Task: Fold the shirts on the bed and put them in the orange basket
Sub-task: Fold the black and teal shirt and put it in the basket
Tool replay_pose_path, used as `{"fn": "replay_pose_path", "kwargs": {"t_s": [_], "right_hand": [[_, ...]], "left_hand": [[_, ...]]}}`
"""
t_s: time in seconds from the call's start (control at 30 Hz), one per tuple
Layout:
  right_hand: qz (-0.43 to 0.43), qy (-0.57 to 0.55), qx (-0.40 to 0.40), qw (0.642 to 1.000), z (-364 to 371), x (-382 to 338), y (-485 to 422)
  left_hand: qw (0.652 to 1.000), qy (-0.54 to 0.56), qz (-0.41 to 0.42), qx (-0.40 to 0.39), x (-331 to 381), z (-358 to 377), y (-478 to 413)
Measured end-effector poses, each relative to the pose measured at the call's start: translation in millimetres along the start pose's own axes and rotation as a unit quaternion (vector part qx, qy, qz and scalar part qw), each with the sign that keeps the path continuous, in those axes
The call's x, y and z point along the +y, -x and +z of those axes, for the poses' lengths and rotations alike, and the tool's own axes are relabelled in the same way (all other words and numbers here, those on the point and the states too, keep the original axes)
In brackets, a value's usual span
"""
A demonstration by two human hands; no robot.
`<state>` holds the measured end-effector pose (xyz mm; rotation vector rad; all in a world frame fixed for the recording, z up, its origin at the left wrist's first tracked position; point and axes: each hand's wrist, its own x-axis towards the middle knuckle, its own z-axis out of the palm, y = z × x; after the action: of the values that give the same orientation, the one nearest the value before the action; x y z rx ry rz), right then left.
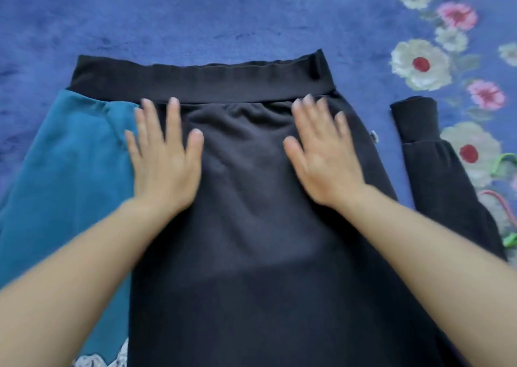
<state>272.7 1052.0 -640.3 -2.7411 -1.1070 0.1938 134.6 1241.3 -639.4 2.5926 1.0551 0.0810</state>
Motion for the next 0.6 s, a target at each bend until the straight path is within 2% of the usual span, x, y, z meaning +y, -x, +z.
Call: {"fn": "replay_pose_path", "kwargs": {"t_s": [0.07,0.1,0.17,0.23,0.3,0.4,0.47,0.53,0.6], "right_hand": [[-0.071,0.051,-0.035,0.996,6,6,40],[-0.077,0.082,-0.059,0.992,6,17,56],[-0.053,0.095,-0.055,0.993,-5,42,77],[0.021,0.071,-0.01,0.997,-30,71,95],[0.145,0.035,0.028,0.988,-53,100,110],[0.299,0.015,-0.015,0.954,-73,132,129],[0.298,0.01,-0.043,0.954,-70,141,134],[0.265,0.0,0.006,0.964,-66,146,135],[0.259,-0.042,0.112,0.958,-69,144,130]], "left_hand": [[0.996,0.034,0.081,-0.013,30,14,55],[0.993,0.045,0.105,-0.042,43,24,84],[0.986,0.036,0.139,-0.09,63,43,133],[0.981,0.025,0.162,-0.108,85,55,173],[0.979,0.022,0.159,-0.124,102,60,196],[0.969,0.013,0.19,-0.159,122,66,224],[0.954,0.006,0.228,-0.196,129,72,239],[0.946,0.019,0.242,-0.217,140,73,252],[0.947,0.06,0.226,-0.221,149,69,260]]}}
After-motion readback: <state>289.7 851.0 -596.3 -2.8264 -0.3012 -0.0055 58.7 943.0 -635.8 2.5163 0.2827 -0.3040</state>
